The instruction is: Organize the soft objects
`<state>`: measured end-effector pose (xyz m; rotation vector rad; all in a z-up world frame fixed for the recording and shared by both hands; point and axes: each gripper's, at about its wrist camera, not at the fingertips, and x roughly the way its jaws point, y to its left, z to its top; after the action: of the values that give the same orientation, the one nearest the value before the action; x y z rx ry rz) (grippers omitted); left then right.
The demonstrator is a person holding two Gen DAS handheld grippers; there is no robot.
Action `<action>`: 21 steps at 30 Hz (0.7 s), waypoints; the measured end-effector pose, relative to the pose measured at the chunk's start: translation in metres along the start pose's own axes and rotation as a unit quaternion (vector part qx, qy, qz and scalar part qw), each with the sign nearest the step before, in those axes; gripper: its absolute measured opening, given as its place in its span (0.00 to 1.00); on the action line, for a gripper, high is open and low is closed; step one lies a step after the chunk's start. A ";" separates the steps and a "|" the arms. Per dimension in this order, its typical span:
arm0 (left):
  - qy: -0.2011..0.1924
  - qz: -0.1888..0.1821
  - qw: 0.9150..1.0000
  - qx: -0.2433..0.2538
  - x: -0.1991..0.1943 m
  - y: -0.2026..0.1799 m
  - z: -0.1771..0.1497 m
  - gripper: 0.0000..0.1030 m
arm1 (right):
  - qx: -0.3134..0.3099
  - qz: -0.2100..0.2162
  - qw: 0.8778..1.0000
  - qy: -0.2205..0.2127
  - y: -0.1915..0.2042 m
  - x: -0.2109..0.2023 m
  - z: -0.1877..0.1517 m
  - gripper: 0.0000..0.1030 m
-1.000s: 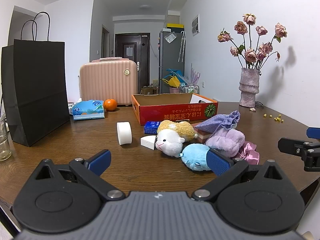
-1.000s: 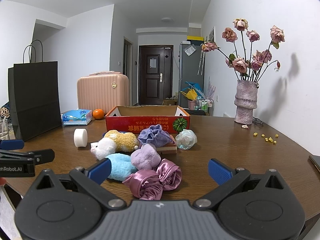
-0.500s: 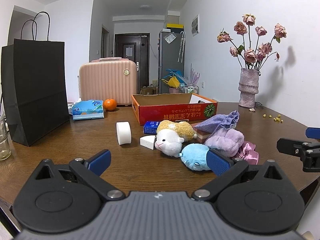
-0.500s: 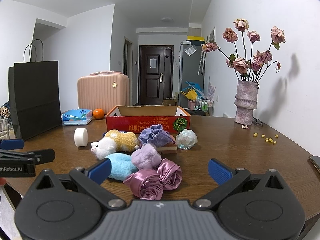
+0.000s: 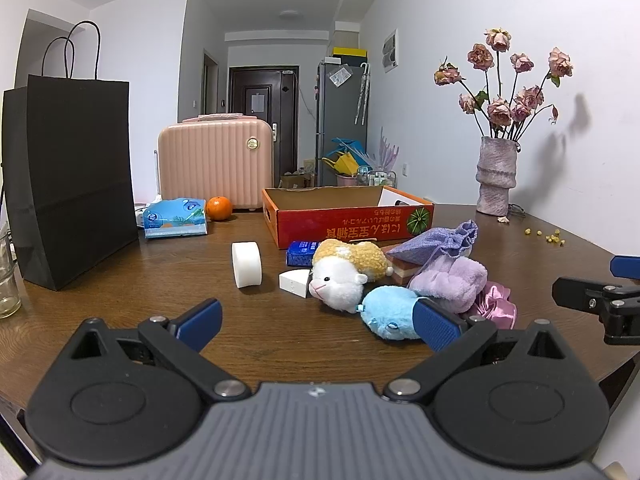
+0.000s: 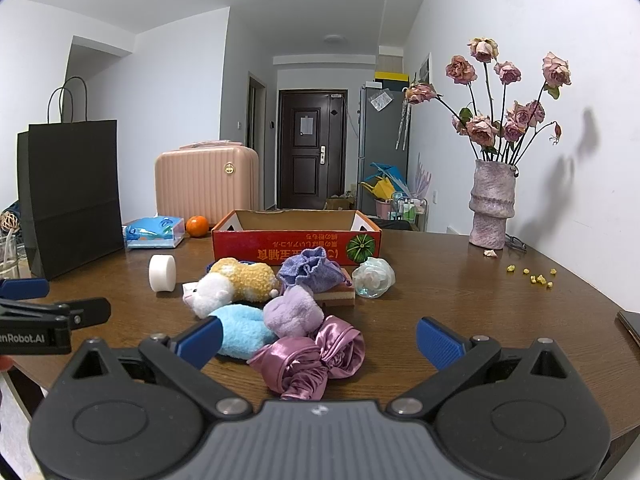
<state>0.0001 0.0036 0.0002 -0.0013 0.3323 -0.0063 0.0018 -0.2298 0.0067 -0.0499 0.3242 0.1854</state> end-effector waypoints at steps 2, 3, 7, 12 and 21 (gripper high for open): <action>0.000 0.001 1.000 0.000 0.000 0.000 0.000 1.00 | 0.000 0.000 1.000 0.000 0.000 0.000 0.000 1.00; 0.000 0.000 1.000 0.000 0.000 0.000 0.000 1.00 | 0.000 0.000 1.000 0.000 0.000 0.000 0.000 1.00; 0.000 0.000 1.000 0.000 0.000 0.000 0.000 1.00 | 0.000 0.000 1.000 0.001 0.001 0.001 0.001 1.00; 0.001 0.000 1.000 0.000 0.000 0.000 0.000 1.00 | 0.000 0.001 1.000 0.004 -0.003 0.001 -0.003 1.00; 0.006 0.000 1.000 -0.003 0.001 -0.002 -0.002 1.00 | -0.002 0.002 1.000 0.012 -0.004 0.007 -0.004 1.00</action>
<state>0.0006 0.0013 -0.0020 -0.0065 0.3435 -0.0061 0.0081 -0.2324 0.0010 -0.0556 0.3479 0.1887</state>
